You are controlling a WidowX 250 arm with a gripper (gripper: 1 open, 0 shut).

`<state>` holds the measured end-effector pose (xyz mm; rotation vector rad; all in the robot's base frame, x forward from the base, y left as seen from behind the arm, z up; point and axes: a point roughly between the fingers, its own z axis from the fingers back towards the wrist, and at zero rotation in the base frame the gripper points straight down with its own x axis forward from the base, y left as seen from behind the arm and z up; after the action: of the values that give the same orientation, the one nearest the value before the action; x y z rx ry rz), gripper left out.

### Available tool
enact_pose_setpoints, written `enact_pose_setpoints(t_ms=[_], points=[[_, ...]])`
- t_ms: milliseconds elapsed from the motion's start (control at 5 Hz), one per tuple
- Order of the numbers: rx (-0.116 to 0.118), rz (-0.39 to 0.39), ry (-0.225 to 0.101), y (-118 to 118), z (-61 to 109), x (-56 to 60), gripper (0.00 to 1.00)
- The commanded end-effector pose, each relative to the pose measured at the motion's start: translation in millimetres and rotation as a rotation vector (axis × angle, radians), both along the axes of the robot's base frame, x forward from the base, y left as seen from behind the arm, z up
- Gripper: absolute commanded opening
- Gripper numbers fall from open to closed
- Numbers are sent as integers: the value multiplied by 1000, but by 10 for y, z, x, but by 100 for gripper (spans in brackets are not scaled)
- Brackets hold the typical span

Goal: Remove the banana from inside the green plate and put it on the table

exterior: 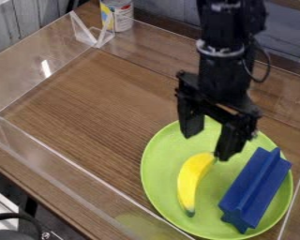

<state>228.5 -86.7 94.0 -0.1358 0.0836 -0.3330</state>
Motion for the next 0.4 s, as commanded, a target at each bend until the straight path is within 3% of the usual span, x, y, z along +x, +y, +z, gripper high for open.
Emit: enact_pose_setpoints(t_ms=[0, 200], points=[[8, 4, -27, -16, -58, 13, 100], [21, 11, -20, 12, -201, 14, 100]])
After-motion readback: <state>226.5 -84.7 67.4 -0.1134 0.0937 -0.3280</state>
